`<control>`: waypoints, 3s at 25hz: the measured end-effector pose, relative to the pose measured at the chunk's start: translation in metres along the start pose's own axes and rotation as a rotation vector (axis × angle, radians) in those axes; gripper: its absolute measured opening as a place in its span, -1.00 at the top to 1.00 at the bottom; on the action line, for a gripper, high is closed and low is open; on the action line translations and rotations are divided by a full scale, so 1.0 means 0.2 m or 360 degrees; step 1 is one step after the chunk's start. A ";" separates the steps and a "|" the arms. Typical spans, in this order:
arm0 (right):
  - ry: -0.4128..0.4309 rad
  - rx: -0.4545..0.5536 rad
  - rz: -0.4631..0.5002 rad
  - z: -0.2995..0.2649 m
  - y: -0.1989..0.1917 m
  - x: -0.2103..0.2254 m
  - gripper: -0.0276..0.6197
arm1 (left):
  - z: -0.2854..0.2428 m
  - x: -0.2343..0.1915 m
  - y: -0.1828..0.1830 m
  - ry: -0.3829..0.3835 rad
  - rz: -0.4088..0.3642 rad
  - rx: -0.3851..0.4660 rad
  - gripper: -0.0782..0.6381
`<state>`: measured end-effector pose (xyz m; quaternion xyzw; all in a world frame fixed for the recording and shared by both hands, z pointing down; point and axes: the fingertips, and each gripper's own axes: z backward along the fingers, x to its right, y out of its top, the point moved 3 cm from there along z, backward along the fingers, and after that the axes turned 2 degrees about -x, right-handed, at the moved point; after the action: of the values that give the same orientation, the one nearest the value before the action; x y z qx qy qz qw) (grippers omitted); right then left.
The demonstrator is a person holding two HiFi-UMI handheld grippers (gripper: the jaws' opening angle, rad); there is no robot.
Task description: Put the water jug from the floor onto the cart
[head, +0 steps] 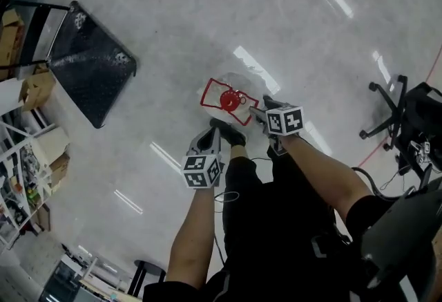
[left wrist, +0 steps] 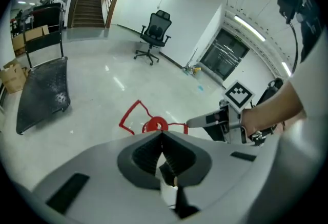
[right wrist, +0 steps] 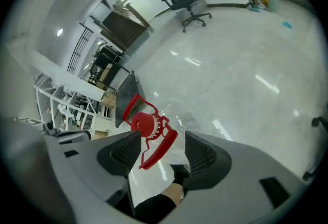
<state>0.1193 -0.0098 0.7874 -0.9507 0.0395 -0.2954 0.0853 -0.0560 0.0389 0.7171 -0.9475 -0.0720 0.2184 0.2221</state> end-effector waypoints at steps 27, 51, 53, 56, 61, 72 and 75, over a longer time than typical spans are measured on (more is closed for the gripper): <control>0.0235 0.0056 -0.0377 -0.22 0.02 -0.10 0.67 | -0.03 -0.15 -0.22 -0.0017 0.0407 0.0048 0.80; 0.0715 0.0225 0.0163 0.84 0.85 -1.65 0.68 | 1.76 -0.35 0.90 0.0230 0.0056 0.1191 0.80; 0.0782 0.0253 0.0188 0.89 0.91 -1.81 0.68 | 1.89 -0.38 0.91 0.0255 0.0055 0.1271 0.80; 0.0869 0.0275 0.0215 0.90 0.99 -2.03 0.68 | 2.04 -0.44 0.90 0.0305 0.0094 0.1352 0.80; 0.0895 0.0297 0.0212 0.79 1.16 -2.34 0.69 | 2.23 -0.61 0.91 0.0382 0.0111 0.1415 0.80; 0.1077 0.0136 0.0289 0.38 1.45 -2.89 0.69 | 2.28 -1.03 1.07 0.0539 0.0199 0.1432 0.80; 0.1095 0.0042 0.0369 0.27 1.52 -3.03 0.69 | 2.32 -1.18 1.18 0.0628 0.0217 0.1431 0.80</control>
<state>-0.3554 -0.2243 0.3518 -0.7838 0.1695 -0.5868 0.1123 -0.4638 -0.0461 0.3269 -0.7838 0.1349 0.0584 0.6034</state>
